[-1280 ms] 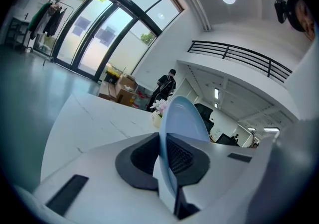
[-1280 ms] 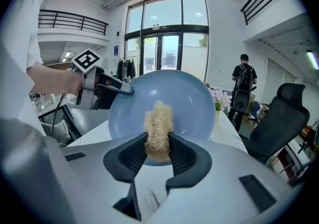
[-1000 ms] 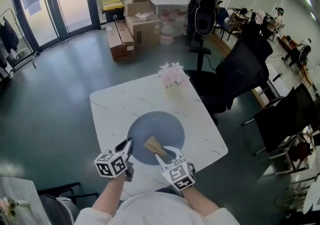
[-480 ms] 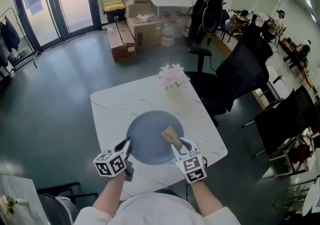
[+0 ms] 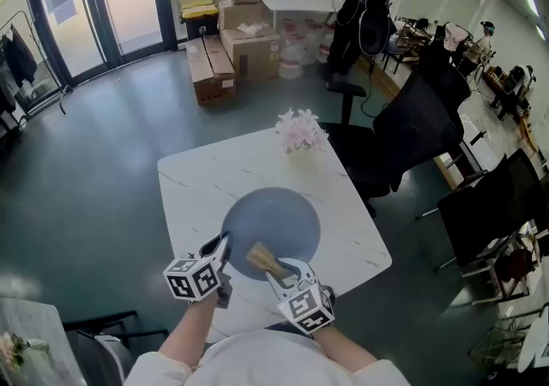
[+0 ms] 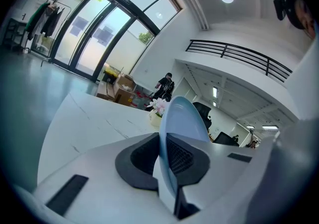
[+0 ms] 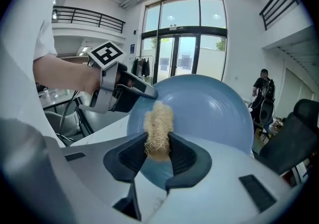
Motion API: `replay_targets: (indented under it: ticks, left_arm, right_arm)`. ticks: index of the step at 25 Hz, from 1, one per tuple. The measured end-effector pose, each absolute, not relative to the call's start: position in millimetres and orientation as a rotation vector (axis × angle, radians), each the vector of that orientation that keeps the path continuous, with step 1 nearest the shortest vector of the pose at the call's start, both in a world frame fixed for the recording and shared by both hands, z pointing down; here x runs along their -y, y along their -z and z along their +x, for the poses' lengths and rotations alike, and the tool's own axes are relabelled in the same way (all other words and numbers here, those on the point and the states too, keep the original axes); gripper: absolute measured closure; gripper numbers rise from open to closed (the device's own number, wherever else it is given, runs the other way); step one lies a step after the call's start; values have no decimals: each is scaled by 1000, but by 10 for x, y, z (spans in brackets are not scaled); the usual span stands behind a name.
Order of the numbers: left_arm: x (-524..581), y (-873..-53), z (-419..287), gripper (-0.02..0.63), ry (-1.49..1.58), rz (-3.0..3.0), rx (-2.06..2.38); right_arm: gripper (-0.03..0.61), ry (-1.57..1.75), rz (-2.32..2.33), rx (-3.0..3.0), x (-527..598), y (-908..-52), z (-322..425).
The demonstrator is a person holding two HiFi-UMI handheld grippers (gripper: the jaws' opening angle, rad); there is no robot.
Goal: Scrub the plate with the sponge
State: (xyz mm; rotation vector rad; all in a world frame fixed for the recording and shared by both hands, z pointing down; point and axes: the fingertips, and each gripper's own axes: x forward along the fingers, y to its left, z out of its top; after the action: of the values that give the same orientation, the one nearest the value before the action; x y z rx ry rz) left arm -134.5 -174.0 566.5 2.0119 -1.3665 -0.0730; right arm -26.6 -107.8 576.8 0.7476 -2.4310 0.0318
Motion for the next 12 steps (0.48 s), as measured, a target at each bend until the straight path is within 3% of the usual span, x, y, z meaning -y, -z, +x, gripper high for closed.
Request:
replay_targets:
  ticks: [6, 12]
  left_arm:
    - [1614, -5714, -1192, 569, 14, 2055, 1323]
    - [1598, -5709, -1205, 569, 32, 2047, 1316]
  right_arm:
    - [453, 95, 759, 2448, 1409, -5492, -405]
    - [453, 136, 919, 2386, 1852, -5280, -42]
